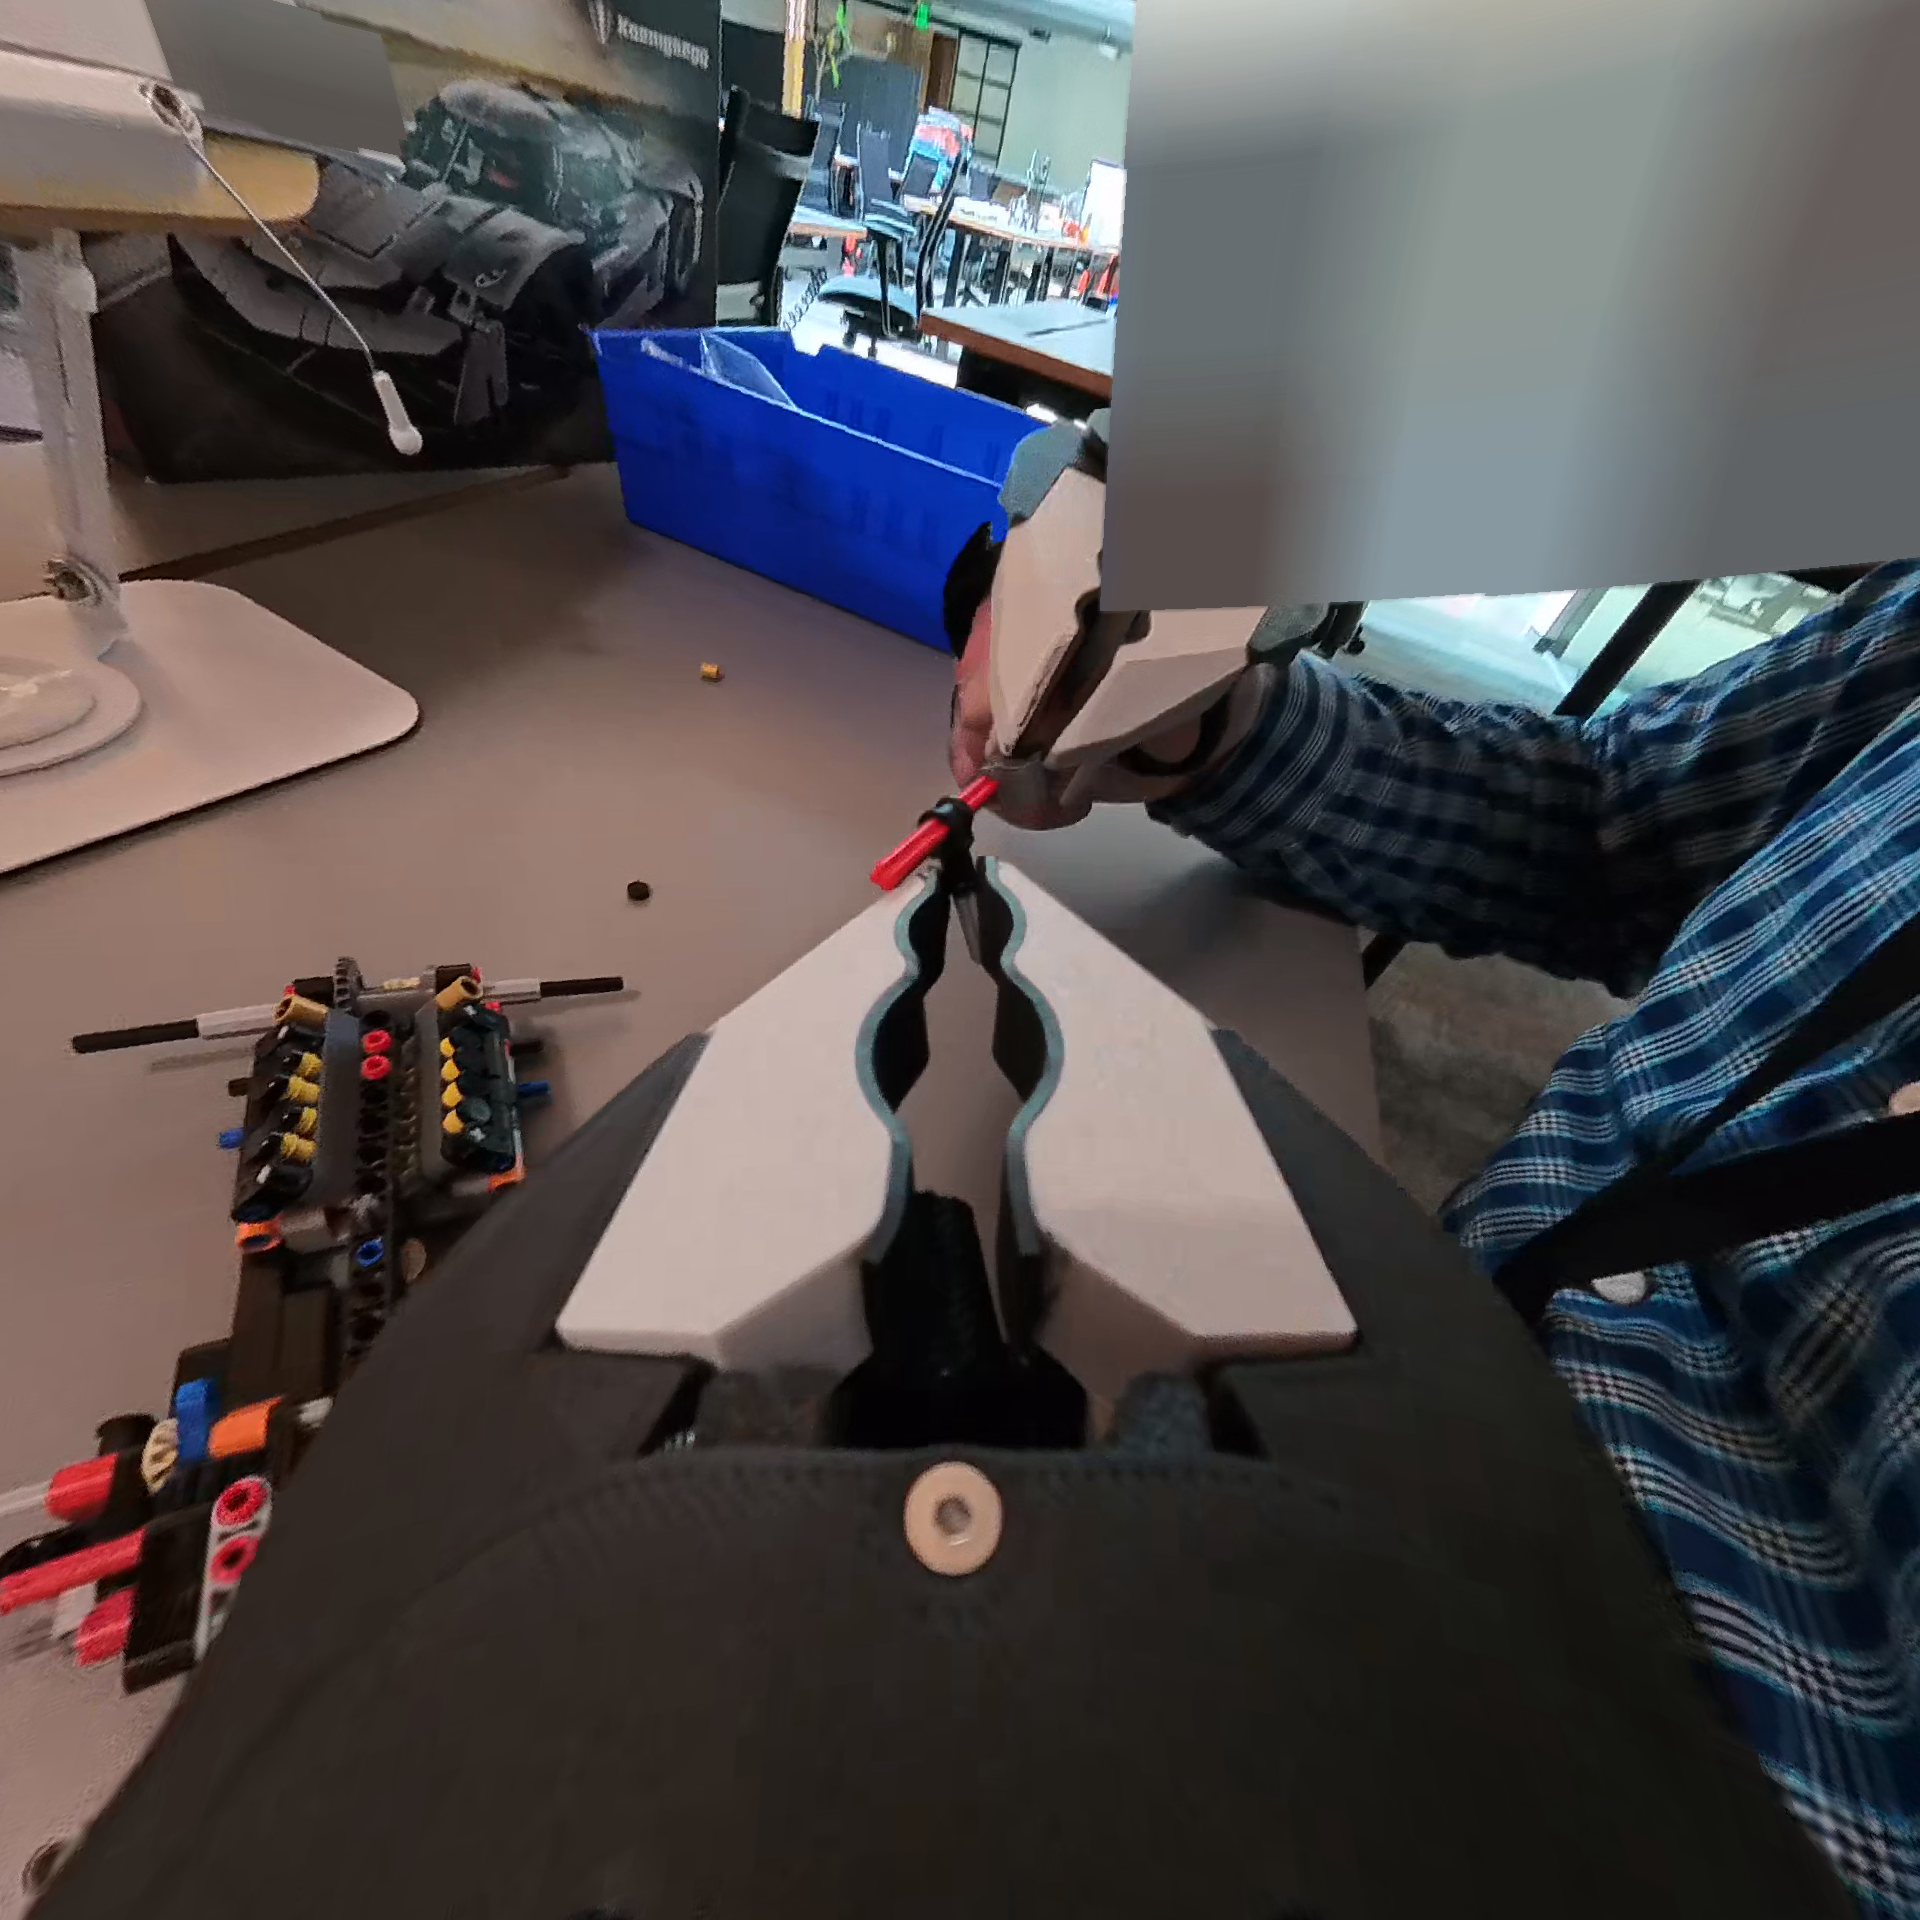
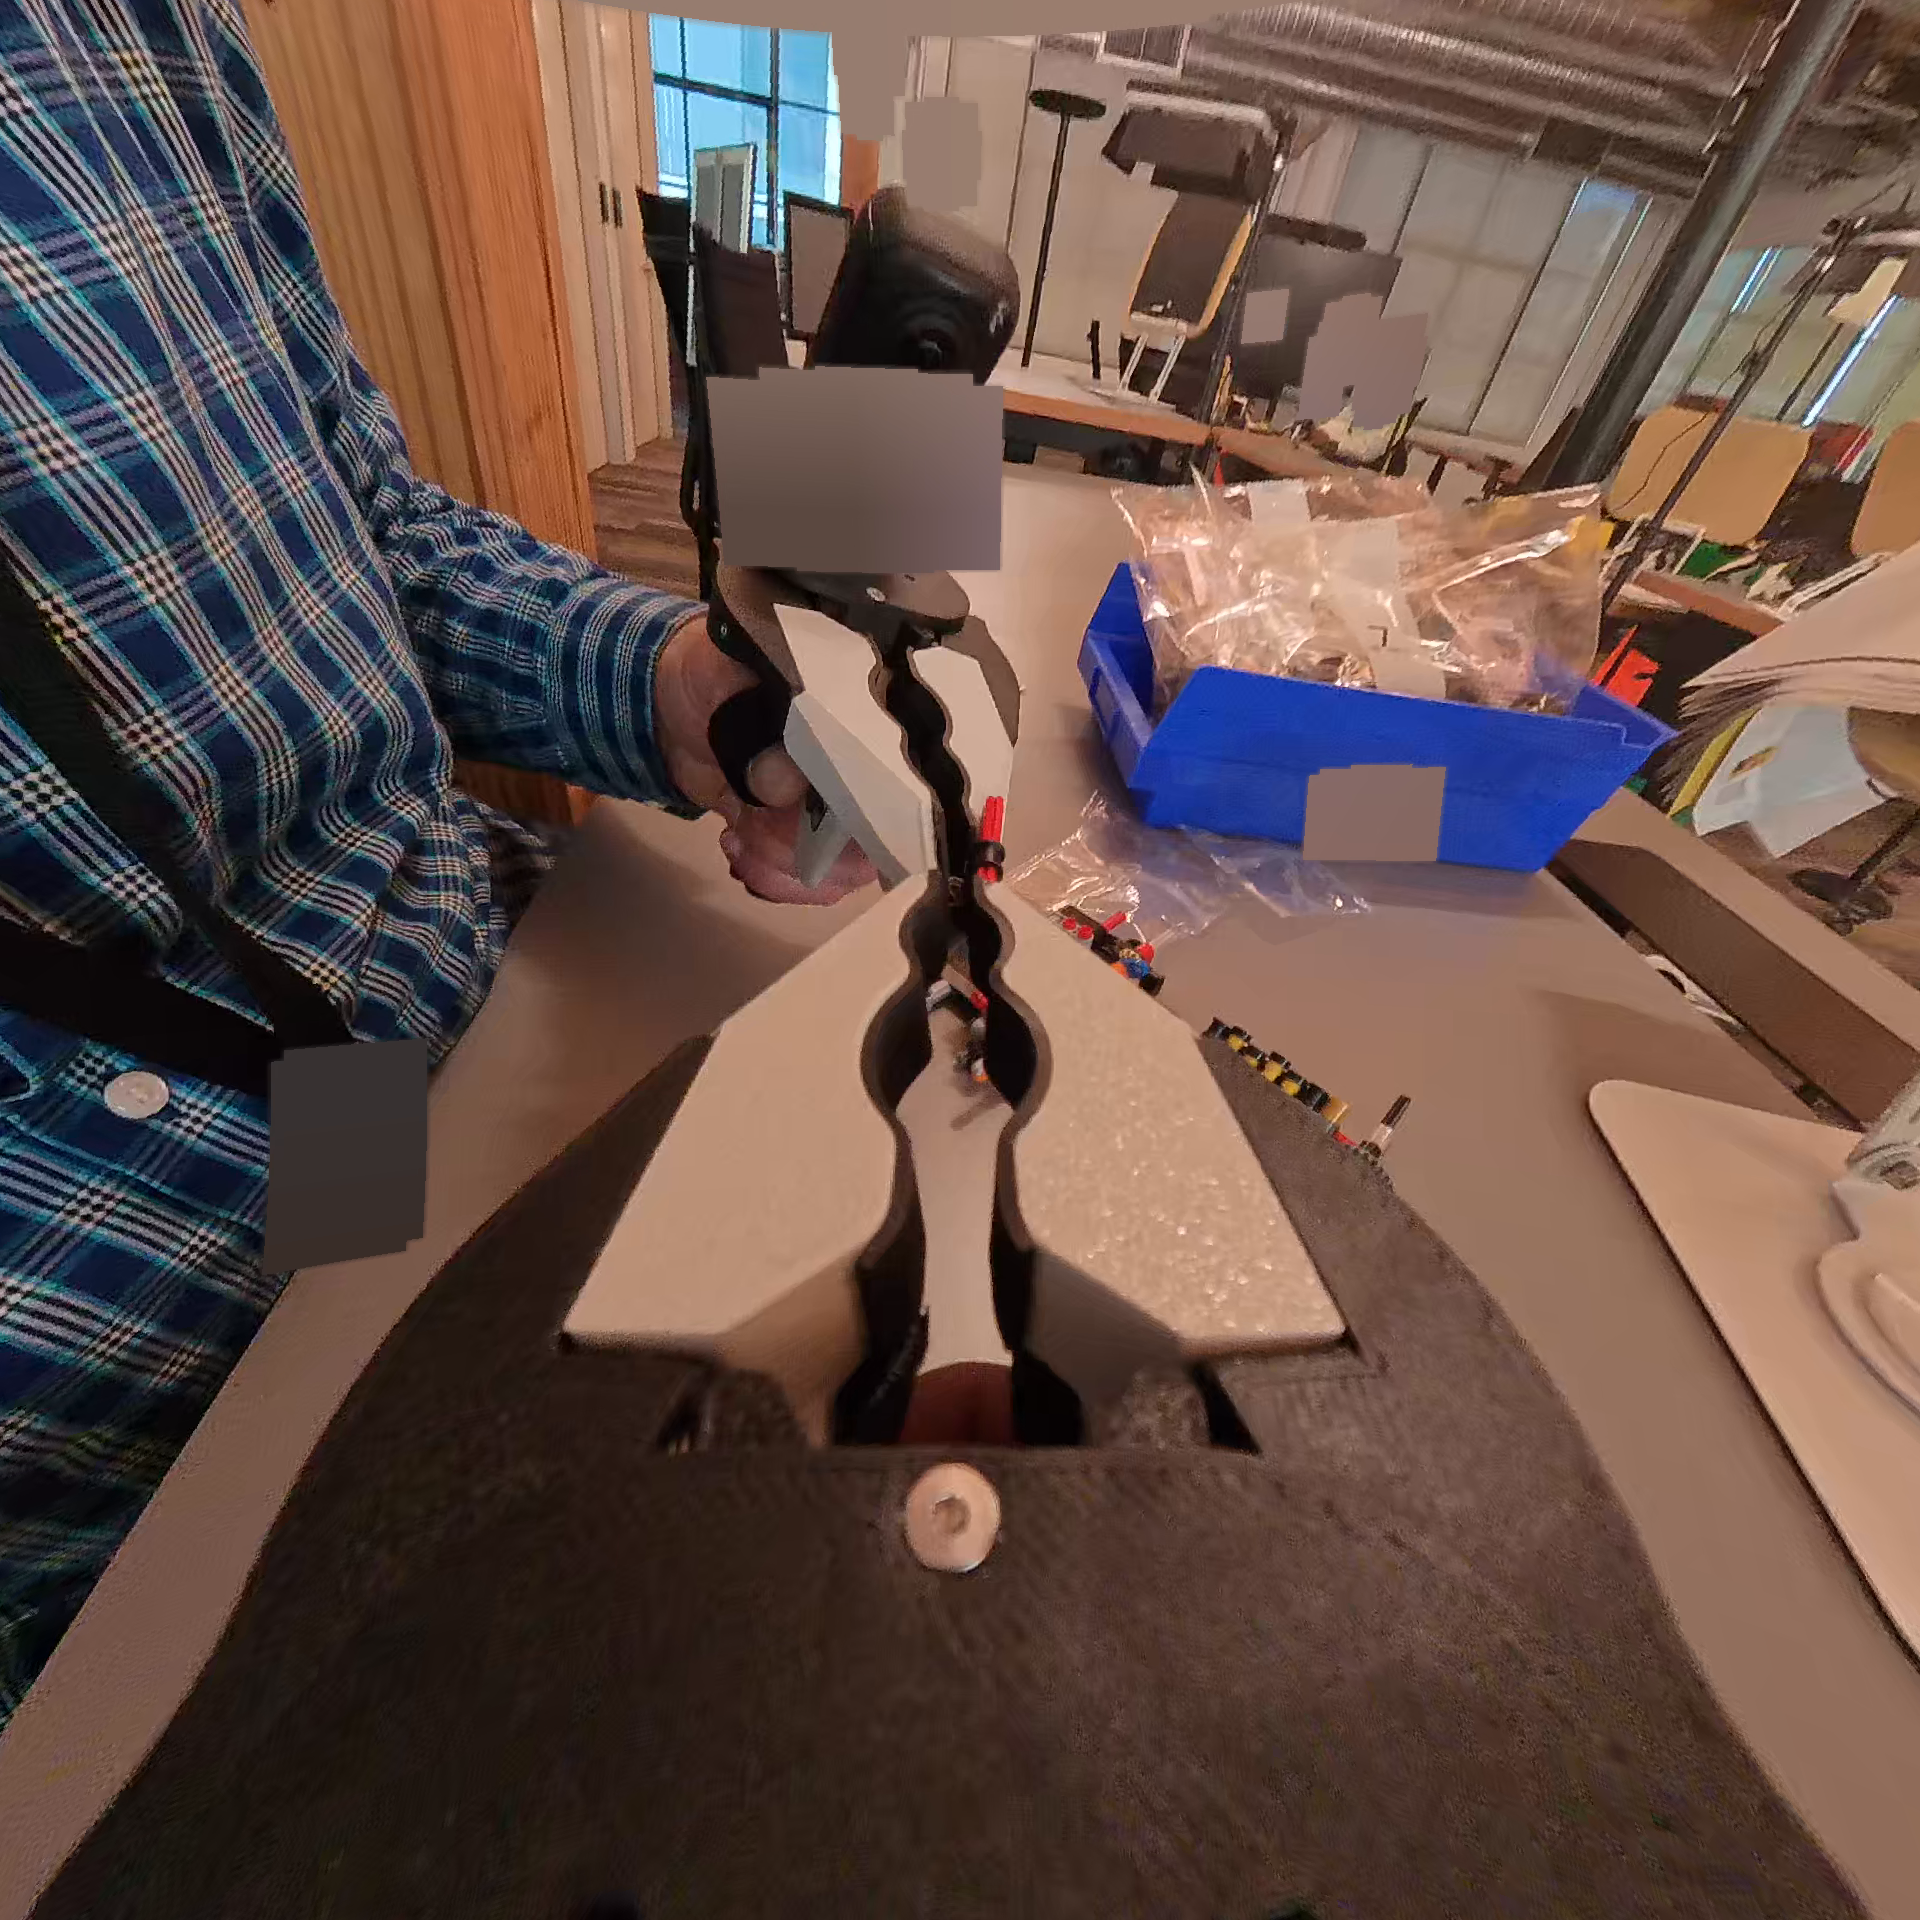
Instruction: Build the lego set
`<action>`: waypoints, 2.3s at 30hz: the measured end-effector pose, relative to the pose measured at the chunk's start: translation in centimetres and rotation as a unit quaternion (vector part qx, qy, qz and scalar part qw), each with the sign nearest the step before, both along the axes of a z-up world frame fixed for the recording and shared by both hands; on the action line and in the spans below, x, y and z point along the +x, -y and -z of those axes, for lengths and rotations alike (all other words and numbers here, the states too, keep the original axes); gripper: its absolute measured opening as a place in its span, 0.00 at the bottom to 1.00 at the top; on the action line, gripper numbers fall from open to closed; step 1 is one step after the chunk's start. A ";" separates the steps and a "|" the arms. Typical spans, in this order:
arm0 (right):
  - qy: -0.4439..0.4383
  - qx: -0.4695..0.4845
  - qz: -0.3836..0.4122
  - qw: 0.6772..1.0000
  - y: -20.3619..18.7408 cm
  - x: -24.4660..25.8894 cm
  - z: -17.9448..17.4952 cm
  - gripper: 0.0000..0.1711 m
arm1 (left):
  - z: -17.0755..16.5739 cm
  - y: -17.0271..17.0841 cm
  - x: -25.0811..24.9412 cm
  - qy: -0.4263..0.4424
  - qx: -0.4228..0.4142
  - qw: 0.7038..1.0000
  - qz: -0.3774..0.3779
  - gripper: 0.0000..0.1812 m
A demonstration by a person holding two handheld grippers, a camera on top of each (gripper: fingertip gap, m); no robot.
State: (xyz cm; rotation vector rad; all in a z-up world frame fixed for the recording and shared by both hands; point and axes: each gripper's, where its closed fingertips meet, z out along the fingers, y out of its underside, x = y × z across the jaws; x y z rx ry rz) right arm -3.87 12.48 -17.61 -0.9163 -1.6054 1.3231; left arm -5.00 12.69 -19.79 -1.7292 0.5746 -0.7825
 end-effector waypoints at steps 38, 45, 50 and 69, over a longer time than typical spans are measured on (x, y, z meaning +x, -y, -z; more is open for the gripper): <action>0.141 0.158 -0.255 0.943 5.4 3.2 2.9 0.36 | 1.2 4.9 4.7 0.007 -0.096 0.956 0.277 0.03; 0.139 0.179 -0.257 0.939 5.7 3.5 3.2 0.32 | 1.4 5.5 5.2 -0.002 -0.097 0.950 0.297 0.03; 0.135 0.184 -0.256 0.939 5.7 3.8 3.0 0.31 | 1.3 5.4 5.4 -0.007 -0.092 0.950 0.298 0.03; 0.163 0.193 -0.262 0.932 5.7 4.5 3.5 0.30 | 2.1 5.8 5.8 -0.043 -0.103 0.938 0.329 0.03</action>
